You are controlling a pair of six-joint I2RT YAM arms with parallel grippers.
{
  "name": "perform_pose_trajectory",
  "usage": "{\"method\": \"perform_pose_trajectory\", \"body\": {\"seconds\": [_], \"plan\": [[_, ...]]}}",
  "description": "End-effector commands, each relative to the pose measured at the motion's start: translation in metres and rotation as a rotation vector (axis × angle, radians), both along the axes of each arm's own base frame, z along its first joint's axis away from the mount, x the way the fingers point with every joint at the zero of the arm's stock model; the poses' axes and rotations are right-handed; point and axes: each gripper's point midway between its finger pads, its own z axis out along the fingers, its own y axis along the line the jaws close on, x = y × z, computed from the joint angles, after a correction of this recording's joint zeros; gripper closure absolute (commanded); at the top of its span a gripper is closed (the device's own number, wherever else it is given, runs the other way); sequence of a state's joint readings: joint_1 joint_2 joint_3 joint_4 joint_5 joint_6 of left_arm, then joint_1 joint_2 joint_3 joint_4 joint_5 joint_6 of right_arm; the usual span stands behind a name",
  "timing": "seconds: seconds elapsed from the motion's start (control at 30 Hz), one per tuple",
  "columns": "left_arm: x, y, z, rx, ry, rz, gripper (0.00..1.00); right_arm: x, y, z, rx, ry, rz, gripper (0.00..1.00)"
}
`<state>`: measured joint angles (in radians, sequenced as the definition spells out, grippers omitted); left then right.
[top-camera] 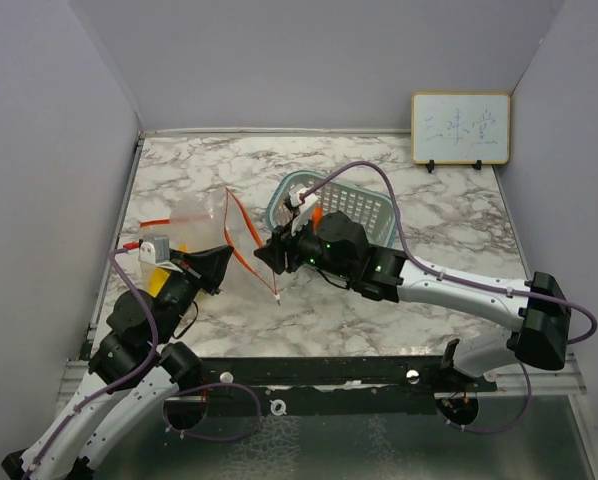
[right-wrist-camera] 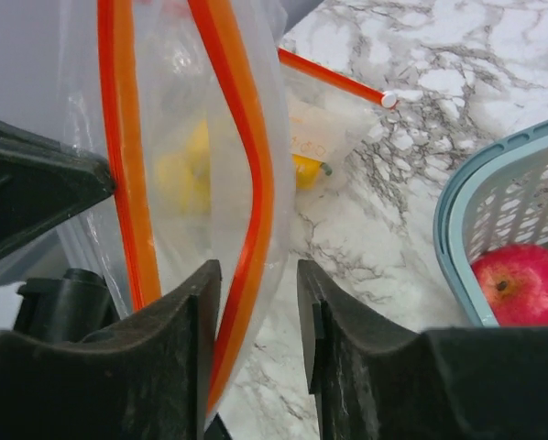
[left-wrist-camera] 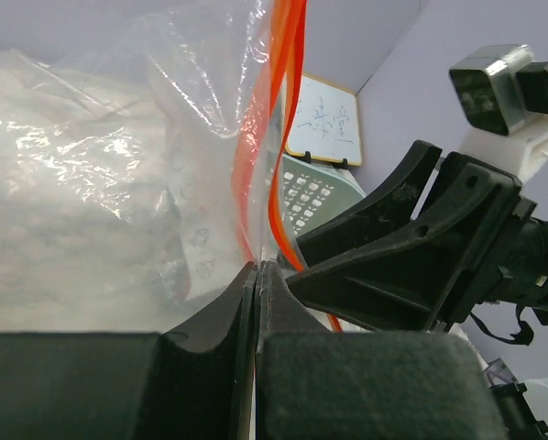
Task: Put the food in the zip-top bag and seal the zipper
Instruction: Open the zipper of the food storage bag.
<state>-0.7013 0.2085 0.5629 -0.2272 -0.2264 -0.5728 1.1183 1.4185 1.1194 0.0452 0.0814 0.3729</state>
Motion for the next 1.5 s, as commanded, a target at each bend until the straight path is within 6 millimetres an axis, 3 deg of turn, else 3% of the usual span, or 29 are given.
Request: {"method": "perform_pose_trajectory", "body": {"seconds": [0.0,0.07,0.17,0.23,0.33,0.4,0.43,0.57,0.73,0.83,0.97,1.13,1.47], "plan": [[-0.003,-0.003,0.011,-0.033,-0.030,-0.025,1.00,0.017,-0.006,-0.001,-0.010,0.008,-0.116,0.80],[-0.003,-0.002,0.012,-0.035,-0.032,-0.021,1.00,0.024,-0.017,-0.005,-0.034,0.016,-0.181,0.96],[-0.004,0.004,0.012,-0.032,-0.024,0.002,1.00,0.040,-0.052,-0.014,-0.072,0.029,-0.370,0.98],[-0.003,0.013,0.009,-0.034,0.001,0.046,1.00,0.043,-0.074,-0.006,-0.043,0.015,-0.449,0.98],[0.000,0.022,0.002,-0.033,0.041,0.099,0.97,0.035,-0.078,0.005,0.005,-0.010,-0.410,0.98],[0.000,0.019,0.002,-0.043,0.051,0.091,0.69,0.027,-0.068,0.008,0.028,-0.013,-0.334,0.98],[0.000,0.016,0.003,-0.050,0.055,0.076,0.60,0.023,-0.063,0.009,0.040,-0.016,-0.301,0.98],[0.000,-0.002,0.013,-0.079,0.063,0.000,0.43,0.014,-0.045,0.008,0.055,-0.023,-0.215,0.98],[0.003,-0.022,0.026,-0.107,0.101,-0.067,0.43,0.009,-0.031,0.011,0.076,-0.034,-0.178,0.98],[0.007,-0.033,0.021,-0.104,0.145,-0.096,0.47,0.006,-0.025,0.014,0.085,-0.047,-0.161,0.98],[0.014,-0.044,0.008,-0.101,0.201,-0.108,0.52,0.003,-0.023,0.014,0.092,-0.050,-0.149,0.98],[0.022,-0.043,-0.012,-0.077,0.271,-0.063,0.62,-0.001,-0.026,0.017,0.108,-0.060,-0.136,0.98],[0.036,-0.042,-0.042,-0.025,0.360,0.011,0.65,-0.012,-0.022,0.023,0.120,-0.097,-0.078,0.98]]}}
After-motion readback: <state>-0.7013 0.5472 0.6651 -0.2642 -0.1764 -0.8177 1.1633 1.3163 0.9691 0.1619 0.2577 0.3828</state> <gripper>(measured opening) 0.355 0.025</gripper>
